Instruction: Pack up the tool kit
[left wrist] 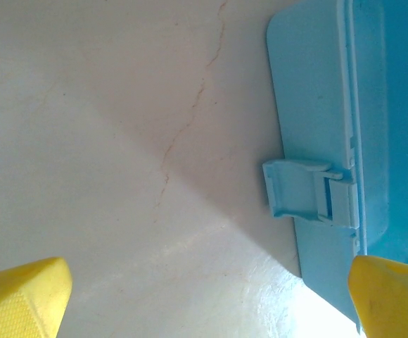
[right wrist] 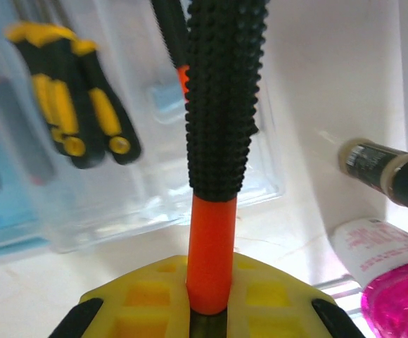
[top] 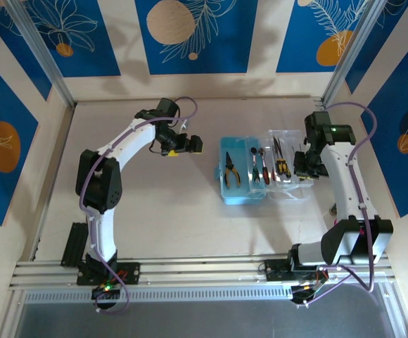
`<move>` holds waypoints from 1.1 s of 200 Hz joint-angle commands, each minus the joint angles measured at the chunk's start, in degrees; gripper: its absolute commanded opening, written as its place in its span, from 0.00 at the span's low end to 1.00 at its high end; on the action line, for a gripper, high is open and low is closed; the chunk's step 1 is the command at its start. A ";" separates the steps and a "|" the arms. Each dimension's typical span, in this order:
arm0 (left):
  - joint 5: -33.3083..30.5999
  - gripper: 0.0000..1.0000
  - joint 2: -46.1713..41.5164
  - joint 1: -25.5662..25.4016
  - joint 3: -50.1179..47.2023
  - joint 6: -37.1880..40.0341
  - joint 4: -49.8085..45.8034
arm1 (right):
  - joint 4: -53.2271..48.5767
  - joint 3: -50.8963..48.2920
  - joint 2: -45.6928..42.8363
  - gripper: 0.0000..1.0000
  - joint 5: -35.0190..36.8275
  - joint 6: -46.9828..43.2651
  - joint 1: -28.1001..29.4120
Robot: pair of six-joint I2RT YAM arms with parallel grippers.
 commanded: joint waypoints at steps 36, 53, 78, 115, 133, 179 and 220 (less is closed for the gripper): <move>2.00 1.00 0.64 -0.30 -1.04 3.42 -0.78 | 5.70 -5.41 1.96 0.00 3.89 -7.85 2.94; 2.58 1.00 1.03 -0.32 -0.46 3.49 -0.83 | 8.63 -6.66 1.83 0.00 3.54 -9.77 4.76; 3.11 1.00 2.00 -0.32 1.09 3.89 -1.56 | 9.71 -6.07 3.16 0.00 2.39 -9.56 5.10; 3.12 1.00 4.06 -0.32 4.06 4.61 -3.42 | 8.40 -5.27 5.64 0.00 3.99 -8.60 4.60; 3.20 1.00 4.72 -0.32 4.91 4.70 -3.89 | 8.31 -5.19 5.54 0.00 3.67 -8.33 4.12; 3.77 1.00 6.17 -0.32 6.77 4.70 -4.56 | 7.91 -4.03 4.69 0.00 3.05 -7.90 3.08; 3.89 1.00 6.98 -0.32 8.25 4.73 -5.31 | 7.89 -2.70 4.51 0.00 1.92 -7.98 1.98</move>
